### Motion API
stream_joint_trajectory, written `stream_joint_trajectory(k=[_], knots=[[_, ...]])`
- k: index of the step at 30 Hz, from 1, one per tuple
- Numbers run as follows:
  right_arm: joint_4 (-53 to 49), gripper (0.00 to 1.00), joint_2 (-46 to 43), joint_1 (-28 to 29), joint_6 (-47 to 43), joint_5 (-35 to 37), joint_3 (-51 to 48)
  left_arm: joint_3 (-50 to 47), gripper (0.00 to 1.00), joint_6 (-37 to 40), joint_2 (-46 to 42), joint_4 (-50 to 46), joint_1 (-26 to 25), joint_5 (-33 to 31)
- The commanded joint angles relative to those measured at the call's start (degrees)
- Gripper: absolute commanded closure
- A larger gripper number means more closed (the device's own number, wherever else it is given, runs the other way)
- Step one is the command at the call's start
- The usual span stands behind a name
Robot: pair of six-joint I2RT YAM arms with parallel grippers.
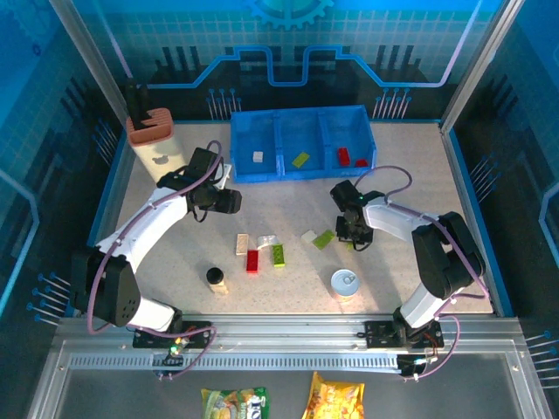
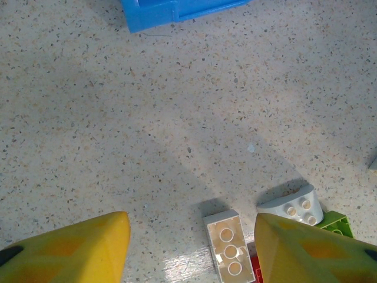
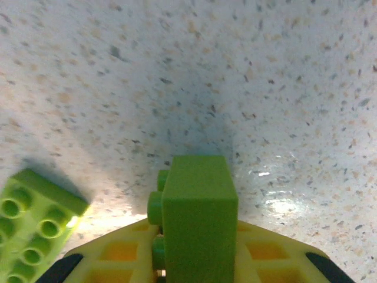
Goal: Sort the legos into containers by color
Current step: Pick up the lego from the middle-right of the table, then place the lego in the container.
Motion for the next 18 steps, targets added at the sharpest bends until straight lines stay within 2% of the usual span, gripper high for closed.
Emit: stream_joint_trajectory(k=[1,18], knots=[[-2.36,0.74,0.40,1.27,-0.84,1.19,3.15,-0.67,0.41,1.57,-1.64,-0.05,0.49,-0.41],[-5.91,0.76,9.16,3.57,-4.26,0.11,22.56,-0.60,0.41,1.40,-2.00,0.21,0.47,0.19]])
